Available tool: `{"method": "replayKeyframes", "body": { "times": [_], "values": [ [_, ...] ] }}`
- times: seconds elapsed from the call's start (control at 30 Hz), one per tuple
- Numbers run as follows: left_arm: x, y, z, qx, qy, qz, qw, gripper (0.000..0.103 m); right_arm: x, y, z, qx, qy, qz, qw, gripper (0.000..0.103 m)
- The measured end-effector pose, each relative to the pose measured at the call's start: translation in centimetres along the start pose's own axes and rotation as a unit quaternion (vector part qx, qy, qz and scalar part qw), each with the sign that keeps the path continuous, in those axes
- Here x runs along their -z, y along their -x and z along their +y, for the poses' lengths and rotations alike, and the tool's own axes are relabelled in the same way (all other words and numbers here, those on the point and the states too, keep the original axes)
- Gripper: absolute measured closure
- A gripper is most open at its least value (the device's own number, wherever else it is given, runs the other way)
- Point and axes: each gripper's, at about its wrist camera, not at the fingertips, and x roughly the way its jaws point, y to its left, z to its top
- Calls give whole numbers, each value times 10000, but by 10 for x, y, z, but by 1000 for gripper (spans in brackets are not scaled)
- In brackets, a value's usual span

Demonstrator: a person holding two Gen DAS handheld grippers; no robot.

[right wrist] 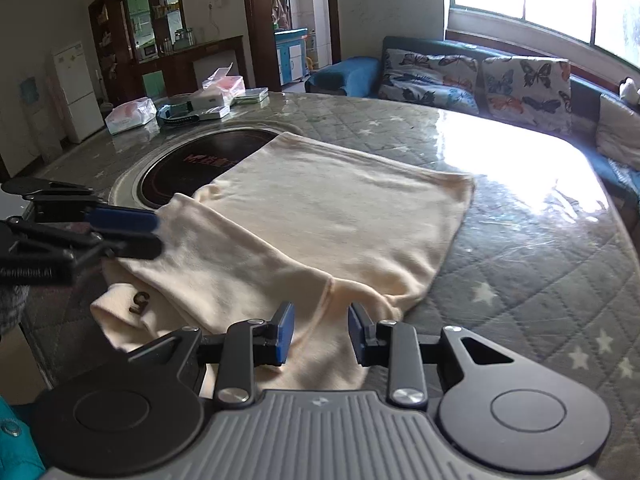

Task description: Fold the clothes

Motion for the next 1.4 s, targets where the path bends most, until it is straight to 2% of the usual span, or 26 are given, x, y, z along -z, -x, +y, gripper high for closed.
{"method": "replayKeyframes", "body": {
  "times": [0.1, 0.23, 0.27, 0.3, 0.37, 0.4, 0.5, 0.7, 0.83, 0.93, 1.13, 1.27, 1.4],
  "values": [
    [12, 6, 23, -302, 114, 124, 9994, 72, -4, -13, 4, -54, -12, 89, 9999, 74],
    [28, 10, 38, -495, 192, 281, 9982, 72, -6, -27, 4, -20, -22, 209, 9998, 75],
    [31, 11, 40, -504, 195, 310, 9981, 72, -6, -29, 4, -23, -41, 220, 9997, 78],
    [33, 11, 41, -512, 196, 338, 9979, 72, -7, -29, 5, -18, -27, 225, 9997, 88],
    [37, 11, 41, -512, 164, 369, 9979, 72, -9, -27, 6, 28, -10, 202, 9998, 96],
    [38, 11, 42, -507, 133, 371, 9979, 72, -10, -25, 7, 53, -6, 189, 9998, 97],
    [38, 13, 43, -495, 84, 370, 9981, 72, -12, -13, 11, 184, 135, 118, 9997, 97],
    [31, 18, 46, -486, -49, 306, 9983, 72, -8, -17, 13, 414, 321, 366, 9980, 92],
    [13, 21, 47, -496, -55, 96, 9987, 72, -10, -3, 16, 487, 454, 144, 9977, 91],
    [-1, 8, 45, -440, 5, 20, 9990, 72, -13, 3, 24, 311, 608, 1, 9977, 91],
    [-14, -31, 41, -215, 157, 138, 9995, 77, -9, -15, 37, 45, 819, 228, 9964, 91],
    [-7, -54, 55, -399, 294, 431, 9978, 79, -3, -22, 37, 11, 815, 336, 9961, 91],
    [-1, -50, 58, -402, 191, 423, 9981, 78, -1, -11, 38, -22, 871, 330, 9957, 91]
  ]
}}
